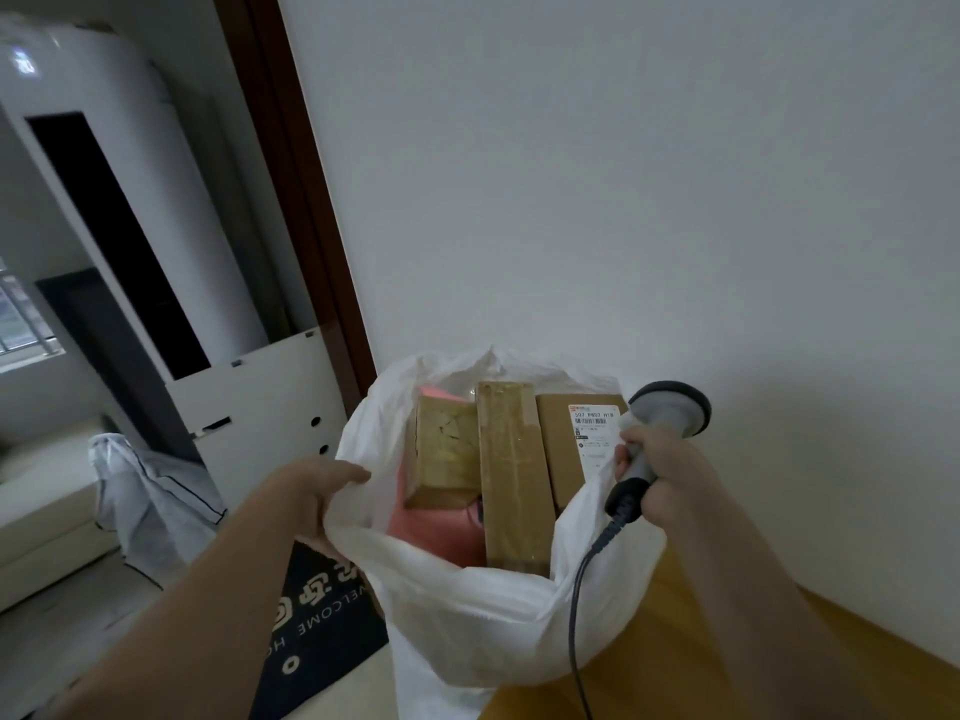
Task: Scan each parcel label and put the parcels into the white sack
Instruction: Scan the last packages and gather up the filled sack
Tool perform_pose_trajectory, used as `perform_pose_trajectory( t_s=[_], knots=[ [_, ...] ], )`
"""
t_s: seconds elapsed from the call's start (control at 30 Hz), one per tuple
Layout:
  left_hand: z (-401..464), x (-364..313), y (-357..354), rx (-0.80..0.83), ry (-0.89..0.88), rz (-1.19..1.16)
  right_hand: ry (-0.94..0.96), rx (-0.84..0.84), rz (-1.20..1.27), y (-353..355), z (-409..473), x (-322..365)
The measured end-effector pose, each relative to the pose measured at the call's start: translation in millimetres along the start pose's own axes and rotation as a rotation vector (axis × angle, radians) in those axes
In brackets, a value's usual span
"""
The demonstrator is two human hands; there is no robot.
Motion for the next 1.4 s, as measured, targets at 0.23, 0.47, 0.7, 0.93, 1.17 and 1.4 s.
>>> perform_pose_trajectory(
  t_s=[0.23, 0.47, 0.7, 0.93, 1.17, 1.4],
  knots=[
    [-54, -100, 26, -0.121, -0.543, -0.317, 0.244, 0.057, -0.063, -20, 0, 75],
    [-40, -82, 8, -0.106, -0.467, -0.471, 0.224, 0.000, 0.050, -10, 8, 66],
    [-41, -75, -4, -0.049, -0.468, -0.355, 0.167, -0.018, -0.086, 1, 21, 33],
    [-60, -40, -37, 0.117, -0.282, 0.549, 0.138, -0.050, -0.067, 3, 16, 25],
    [-47, 18, -88, 0.330, -0.174, 0.701, 0.120, -0.016, -0.070, 10, 9, 15],
    [-102, -35, -101, 0.450, -0.567, 0.052, 0.052, 0.031, -0.132, 10, -4, 13]
  ],
)
Point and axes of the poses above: each hand's wrist, its own z-axis towards the middle knuckle, its own y-axis out of the back of the hand, x = y × z, the point moved 8 cm from there along z, towards the middle knuckle, and after that the axes turned 5 degrees about x, right-handed, at the moved point
